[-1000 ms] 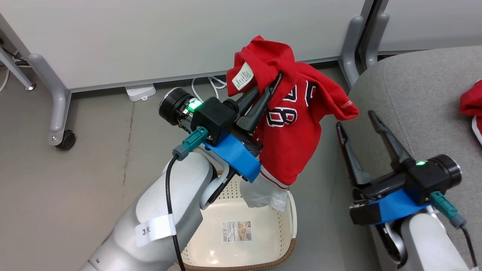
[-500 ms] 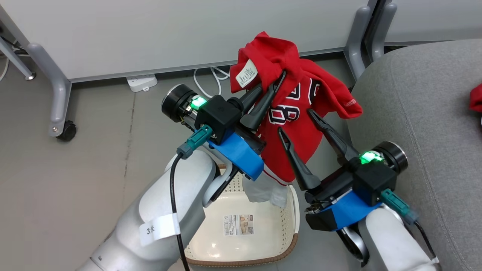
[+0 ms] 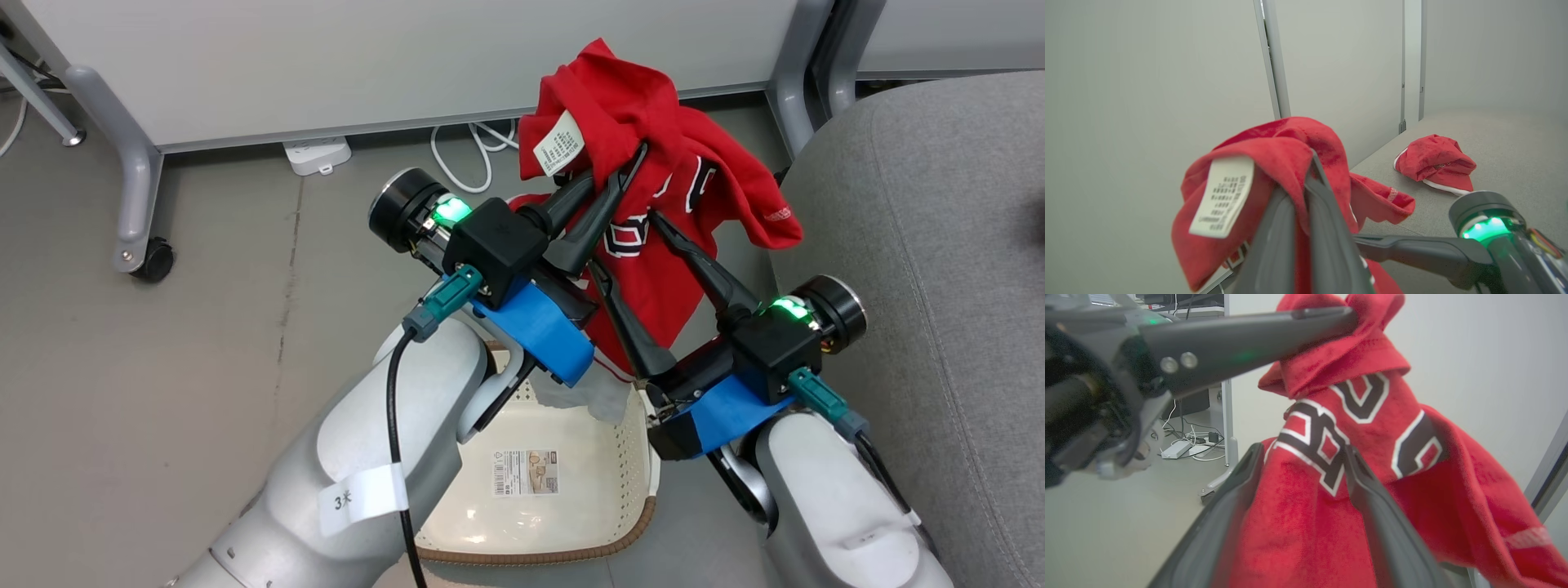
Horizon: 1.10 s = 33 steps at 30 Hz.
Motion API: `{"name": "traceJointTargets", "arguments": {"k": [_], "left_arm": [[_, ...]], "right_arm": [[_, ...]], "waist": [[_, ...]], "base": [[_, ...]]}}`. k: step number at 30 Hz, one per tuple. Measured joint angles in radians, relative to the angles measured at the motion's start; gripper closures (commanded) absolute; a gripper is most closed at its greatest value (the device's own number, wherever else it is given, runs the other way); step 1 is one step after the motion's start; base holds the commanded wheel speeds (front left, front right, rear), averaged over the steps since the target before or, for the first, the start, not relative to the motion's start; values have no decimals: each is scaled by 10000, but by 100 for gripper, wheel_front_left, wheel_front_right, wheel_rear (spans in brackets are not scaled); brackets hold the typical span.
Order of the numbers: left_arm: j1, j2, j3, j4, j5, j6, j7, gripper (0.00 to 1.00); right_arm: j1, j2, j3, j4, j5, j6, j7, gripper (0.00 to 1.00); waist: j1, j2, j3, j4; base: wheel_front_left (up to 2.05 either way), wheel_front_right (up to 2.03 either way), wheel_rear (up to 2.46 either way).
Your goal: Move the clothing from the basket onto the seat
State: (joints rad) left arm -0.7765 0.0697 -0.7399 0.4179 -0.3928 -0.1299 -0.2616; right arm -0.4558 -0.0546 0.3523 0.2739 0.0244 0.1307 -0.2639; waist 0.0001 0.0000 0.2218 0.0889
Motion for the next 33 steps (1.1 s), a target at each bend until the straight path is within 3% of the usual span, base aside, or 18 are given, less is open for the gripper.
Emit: {"name": "traceJointTargets", "arguments": {"k": [13,14,15,16,17,33], "left_arm": [[-6,-134,-173,-142,54,0,0,100],[-7,-136,-180,-142,54,2,0,100],[-8,-138,-186,-142,54,0,0,100],[-10,-142,-190,-142,54,0,0,100],[-10,-142,-192,-142,52,0,0,100],[-2,-171,-192,-102,71,0,0,100]], "right_arm": [[-673,38,-522,894,46,0,-2,0],[-718,36,-550,978,46,0,-2,38],[-746,36,-573,1055,48,0,0,38],[-757,38,-587,1129,48,0,0,79],[-768,38,-591,1206,48,0,-2,100],[-874,38,-541,1396,226,0,0,100]], "waist": [[0,0,145,144],[0,0,146,150],[0,0,143,156],[0,0,138,160],[0,0,130,162],[0,0,11,116]], "base": [[0,0,0],[0,0,0],[0,0,0],[0,0,0],[0,0,0],[0,0,0]]}}
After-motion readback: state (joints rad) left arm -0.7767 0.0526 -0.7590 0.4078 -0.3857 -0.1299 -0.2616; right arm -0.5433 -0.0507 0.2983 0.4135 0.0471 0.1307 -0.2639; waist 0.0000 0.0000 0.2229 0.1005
